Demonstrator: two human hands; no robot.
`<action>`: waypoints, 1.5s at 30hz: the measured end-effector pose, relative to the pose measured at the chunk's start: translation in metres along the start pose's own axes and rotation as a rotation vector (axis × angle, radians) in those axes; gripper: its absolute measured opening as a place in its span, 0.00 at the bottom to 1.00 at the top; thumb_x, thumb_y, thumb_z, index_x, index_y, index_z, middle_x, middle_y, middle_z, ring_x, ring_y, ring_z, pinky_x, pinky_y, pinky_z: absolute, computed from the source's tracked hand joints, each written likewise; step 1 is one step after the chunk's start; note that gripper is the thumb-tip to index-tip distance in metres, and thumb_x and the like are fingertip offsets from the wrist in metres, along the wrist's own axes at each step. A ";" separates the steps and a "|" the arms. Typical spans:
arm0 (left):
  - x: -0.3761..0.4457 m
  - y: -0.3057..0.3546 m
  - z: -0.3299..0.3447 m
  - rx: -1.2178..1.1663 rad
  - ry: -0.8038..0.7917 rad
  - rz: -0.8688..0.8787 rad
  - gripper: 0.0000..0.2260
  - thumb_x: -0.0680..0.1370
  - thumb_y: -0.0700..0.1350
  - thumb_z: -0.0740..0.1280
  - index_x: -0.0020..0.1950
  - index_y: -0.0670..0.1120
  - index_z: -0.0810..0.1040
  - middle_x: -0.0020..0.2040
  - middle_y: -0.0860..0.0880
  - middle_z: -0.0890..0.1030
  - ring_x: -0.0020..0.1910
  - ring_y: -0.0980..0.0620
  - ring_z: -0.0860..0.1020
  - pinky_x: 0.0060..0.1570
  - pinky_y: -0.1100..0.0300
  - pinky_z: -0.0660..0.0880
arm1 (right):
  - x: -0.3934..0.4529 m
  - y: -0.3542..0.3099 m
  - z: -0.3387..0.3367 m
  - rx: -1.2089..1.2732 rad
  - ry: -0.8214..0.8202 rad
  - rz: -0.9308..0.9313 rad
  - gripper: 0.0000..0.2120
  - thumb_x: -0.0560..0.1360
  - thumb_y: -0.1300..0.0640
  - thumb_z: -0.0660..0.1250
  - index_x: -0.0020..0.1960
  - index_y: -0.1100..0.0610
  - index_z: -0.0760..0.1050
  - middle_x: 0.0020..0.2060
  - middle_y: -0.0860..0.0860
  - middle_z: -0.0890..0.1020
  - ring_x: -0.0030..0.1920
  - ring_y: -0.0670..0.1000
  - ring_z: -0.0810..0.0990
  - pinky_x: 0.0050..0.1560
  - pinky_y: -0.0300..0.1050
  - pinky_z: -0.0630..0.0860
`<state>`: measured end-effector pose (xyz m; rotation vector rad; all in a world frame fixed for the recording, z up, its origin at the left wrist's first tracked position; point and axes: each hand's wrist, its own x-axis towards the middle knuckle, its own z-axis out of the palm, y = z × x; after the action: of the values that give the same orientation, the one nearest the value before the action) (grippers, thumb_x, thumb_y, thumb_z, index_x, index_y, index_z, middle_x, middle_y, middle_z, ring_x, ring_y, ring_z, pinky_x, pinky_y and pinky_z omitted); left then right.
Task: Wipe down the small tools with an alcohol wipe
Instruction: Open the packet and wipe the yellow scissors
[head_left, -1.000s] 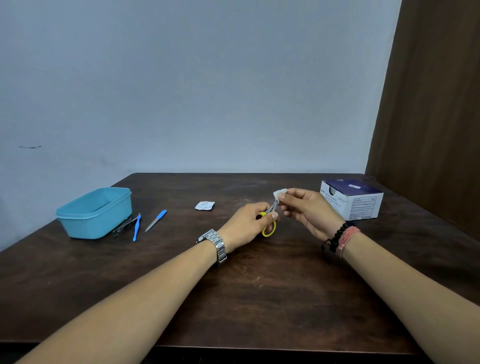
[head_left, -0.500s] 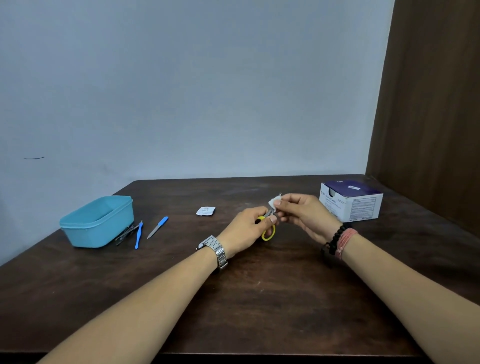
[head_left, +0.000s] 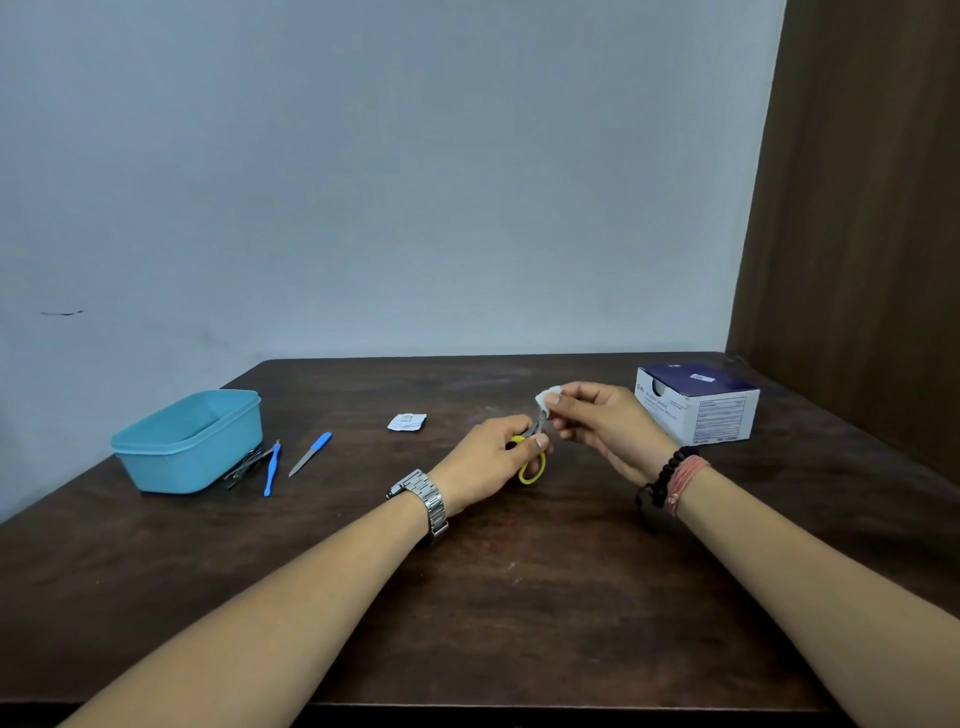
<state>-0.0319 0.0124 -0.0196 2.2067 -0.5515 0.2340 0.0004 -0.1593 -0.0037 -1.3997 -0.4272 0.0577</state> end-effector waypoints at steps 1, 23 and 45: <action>0.000 0.001 0.000 0.001 -0.001 0.000 0.11 0.81 0.51 0.62 0.40 0.52 0.75 0.35 0.54 0.80 0.31 0.62 0.71 0.39 0.60 0.68 | -0.001 0.001 0.001 -0.032 -0.028 0.030 0.04 0.75 0.64 0.68 0.48 0.65 0.79 0.33 0.52 0.79 0.32 0.45 0.76 0.35 0.35 0.75; 0.003 0.002 0.000 0.055 -0.016 0.053 0.12 0.83 0.49 0.59 0.39 0.54 0.73 0.32 0.55 0.77 0.29 0.62 0.70 0.34 0.67 0.65 | 0.002 0.007 0.002 -0.085 -0.037 0.014 0.07 0.75 0.62 0.68 0.50 0.65 0.80 0.33 0.53 0.79 0.33 0.47 0.77 0.36 0.36 0.75; 0.002 0.003 0.001 0.054 -0.052 0.050 0.10 0.82 0.49 0.60 0.42 0.54 0.75 0.32 0.55 0.78 0.33 0.57 0.73 0.40 0.59 0.69 | -0.005 0.002 0.003 -0.048 -0.008 0.024 0.06 0.76 0.61 0.68 0.49 0.63 0.80 0.33 0.53 0.78 0.32 0.46 0.76 0.34 0.35 0.74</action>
<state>-0.0320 0.0093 -0.0175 2.2585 -0.6358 0.2209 -0.0046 -0.1580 -0.0065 -1.4529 -0.4208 0.0730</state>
